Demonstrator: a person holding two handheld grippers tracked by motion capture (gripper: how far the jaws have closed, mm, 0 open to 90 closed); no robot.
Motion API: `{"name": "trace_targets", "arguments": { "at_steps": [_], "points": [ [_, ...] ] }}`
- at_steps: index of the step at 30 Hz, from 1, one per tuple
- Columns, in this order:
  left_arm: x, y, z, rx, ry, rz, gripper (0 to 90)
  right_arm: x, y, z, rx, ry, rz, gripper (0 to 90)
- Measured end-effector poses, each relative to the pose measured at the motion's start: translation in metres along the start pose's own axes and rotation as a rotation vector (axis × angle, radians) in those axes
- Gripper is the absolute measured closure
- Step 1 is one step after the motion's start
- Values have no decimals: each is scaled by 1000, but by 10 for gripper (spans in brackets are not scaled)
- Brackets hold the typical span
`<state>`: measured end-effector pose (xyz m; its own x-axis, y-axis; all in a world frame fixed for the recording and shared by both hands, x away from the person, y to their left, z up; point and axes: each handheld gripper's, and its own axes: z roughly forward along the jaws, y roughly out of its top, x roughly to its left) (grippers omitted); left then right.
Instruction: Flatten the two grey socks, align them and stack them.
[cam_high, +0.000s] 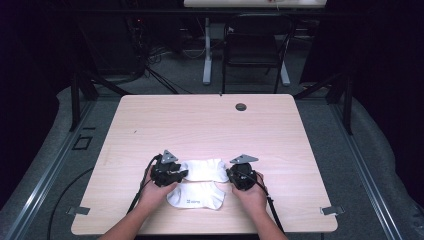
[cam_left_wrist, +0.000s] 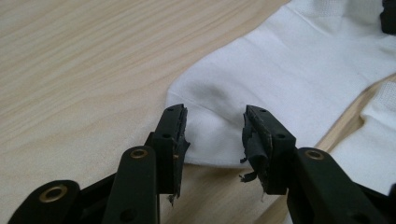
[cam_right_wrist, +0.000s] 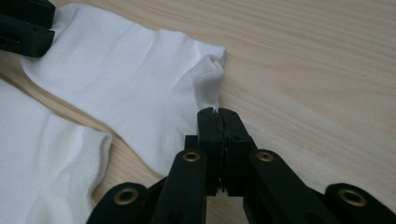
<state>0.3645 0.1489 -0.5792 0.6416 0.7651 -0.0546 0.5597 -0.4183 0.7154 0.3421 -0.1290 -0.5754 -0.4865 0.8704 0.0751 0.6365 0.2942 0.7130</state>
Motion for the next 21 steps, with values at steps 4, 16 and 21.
{"name": "trace_targets", "arguments": {
  "at_steps": [4,16,21],
  "points": [
    [0,0,0,0,3,-1,588,-4,-1,0,14,6,18,855],
    [4,0,-2,10,2,-21,583,-12,3,-11,-39,10,55,766],
    [6,3,-5,0,3,-31,564,-14,5,-15,-44,8,61,736]
  ]
}}
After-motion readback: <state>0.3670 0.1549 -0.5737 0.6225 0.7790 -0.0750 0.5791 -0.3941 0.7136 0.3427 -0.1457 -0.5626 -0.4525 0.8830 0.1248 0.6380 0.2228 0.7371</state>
